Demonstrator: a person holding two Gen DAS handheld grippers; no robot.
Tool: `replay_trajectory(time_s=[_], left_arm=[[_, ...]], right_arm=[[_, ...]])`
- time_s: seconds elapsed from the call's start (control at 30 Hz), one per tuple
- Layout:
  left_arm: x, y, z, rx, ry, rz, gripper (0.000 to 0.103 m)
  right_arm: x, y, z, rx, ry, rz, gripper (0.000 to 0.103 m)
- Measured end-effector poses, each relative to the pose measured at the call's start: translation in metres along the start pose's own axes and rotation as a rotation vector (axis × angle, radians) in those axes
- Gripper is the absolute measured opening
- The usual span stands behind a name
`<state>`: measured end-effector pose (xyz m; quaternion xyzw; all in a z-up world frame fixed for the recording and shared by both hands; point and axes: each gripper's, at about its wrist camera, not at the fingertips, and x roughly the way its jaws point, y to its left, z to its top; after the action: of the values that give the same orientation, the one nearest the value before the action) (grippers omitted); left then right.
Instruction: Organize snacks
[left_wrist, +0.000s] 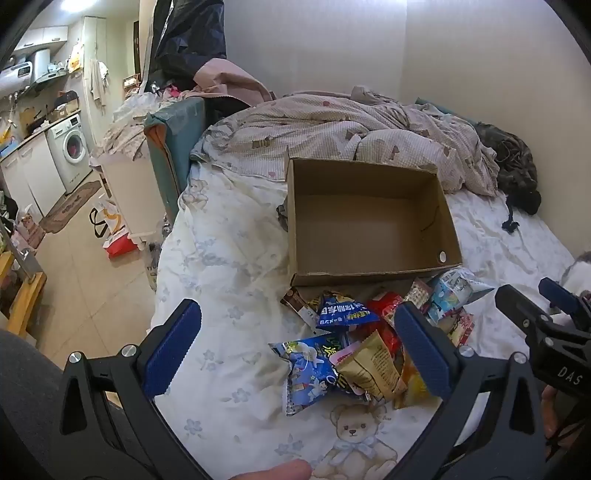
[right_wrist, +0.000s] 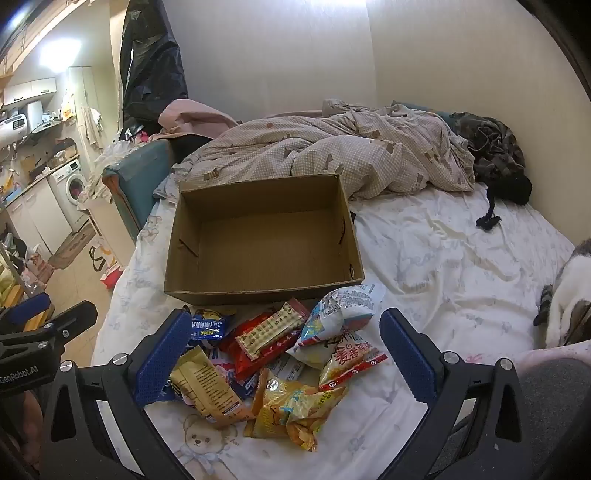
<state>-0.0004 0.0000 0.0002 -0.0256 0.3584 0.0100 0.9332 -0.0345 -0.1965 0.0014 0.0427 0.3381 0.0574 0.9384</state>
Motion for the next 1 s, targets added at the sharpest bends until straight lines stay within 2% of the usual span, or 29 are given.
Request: replay_trajectory(time_s=[1.0], left_arm=[[-0.0058,0.0009,0.0036,-0.001,-0.013,0.011,0.103]], right_arm=[[0.0001,-0.0012,0.0005,0.011,-0.007,0.004,0.103]])
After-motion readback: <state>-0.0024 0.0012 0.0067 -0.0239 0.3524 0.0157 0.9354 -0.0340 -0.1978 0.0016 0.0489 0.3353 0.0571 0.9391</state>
